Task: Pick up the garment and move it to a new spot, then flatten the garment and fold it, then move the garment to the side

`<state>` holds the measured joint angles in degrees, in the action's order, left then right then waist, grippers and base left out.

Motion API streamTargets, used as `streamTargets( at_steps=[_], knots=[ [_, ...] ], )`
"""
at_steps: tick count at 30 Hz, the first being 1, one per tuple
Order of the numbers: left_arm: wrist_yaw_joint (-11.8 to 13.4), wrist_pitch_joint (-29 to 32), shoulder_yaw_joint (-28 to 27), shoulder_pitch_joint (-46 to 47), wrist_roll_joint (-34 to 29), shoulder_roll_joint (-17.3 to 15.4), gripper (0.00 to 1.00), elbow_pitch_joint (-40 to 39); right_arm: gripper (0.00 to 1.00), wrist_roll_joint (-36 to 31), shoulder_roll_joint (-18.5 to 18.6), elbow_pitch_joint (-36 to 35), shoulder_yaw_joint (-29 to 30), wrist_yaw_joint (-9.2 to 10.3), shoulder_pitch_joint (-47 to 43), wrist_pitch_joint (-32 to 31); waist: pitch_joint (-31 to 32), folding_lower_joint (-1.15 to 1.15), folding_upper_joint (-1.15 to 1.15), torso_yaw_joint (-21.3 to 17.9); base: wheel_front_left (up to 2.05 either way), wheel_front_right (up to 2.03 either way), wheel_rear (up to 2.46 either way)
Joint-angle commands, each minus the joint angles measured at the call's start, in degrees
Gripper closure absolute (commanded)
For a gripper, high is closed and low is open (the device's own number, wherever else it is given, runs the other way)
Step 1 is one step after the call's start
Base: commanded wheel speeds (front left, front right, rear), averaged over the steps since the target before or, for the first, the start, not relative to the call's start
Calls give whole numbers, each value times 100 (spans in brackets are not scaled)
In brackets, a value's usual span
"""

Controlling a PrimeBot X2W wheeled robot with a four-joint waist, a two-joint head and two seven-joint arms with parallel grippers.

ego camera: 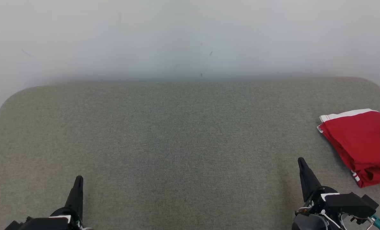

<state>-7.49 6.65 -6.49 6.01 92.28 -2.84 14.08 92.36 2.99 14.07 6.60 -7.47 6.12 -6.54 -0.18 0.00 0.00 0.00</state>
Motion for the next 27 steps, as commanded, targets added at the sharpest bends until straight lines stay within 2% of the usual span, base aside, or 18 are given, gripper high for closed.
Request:
streamTargets(
  at_steps=[1,27],
  knots=[
    [-9,-3,-16,52,26,-7,100,-2,100,10,-23,-12,-2,-4,25,-16,0,0,0,0,0,0,0],
    [-9,-3,-16,51,27,-7,100,-1,100,11,-23,-12,-3,-4,25,-15,0,0,0,0,0,0,0]
  ],
)
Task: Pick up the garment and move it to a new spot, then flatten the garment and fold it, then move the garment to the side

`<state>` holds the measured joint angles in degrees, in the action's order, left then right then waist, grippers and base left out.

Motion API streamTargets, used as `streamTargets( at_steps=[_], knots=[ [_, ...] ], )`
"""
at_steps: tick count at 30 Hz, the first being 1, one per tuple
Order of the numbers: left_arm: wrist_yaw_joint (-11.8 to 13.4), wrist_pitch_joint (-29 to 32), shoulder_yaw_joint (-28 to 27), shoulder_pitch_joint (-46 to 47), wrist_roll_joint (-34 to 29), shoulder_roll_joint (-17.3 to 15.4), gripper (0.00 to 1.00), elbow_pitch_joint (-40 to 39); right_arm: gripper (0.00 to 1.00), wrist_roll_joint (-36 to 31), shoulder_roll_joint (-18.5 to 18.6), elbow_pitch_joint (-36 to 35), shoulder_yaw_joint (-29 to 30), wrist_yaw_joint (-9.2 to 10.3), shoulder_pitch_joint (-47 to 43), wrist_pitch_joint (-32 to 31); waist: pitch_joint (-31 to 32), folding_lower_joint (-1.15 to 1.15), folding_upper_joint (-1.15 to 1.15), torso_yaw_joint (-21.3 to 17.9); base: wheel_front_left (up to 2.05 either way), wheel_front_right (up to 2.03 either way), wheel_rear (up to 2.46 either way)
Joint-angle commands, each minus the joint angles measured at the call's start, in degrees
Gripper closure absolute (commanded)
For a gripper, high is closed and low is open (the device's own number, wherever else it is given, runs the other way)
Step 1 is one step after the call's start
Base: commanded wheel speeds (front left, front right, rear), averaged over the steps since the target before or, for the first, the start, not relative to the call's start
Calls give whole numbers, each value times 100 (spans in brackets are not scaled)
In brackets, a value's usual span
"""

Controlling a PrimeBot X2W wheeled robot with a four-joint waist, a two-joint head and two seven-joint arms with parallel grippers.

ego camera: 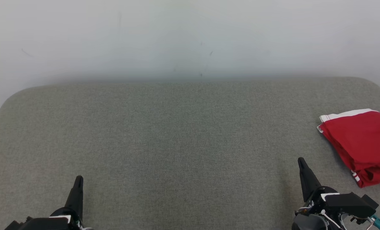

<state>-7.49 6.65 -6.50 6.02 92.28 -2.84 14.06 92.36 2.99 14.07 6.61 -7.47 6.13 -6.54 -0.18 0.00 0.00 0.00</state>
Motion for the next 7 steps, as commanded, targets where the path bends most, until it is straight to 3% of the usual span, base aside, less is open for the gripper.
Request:
streamTargets(
  at_steps=[1,7],
  knots=[
    [-9,-3,-15,50,27,-7,100,1,100,11,-23,-12,-5,-4,24,-15,0,0,0,0,0,0,0],
    [-9,-3,-13,50,27,-7,100,0,100,11,-23,-13,-5,-4,24,-15,0,0,0,0,0,0,0]
  ],
)
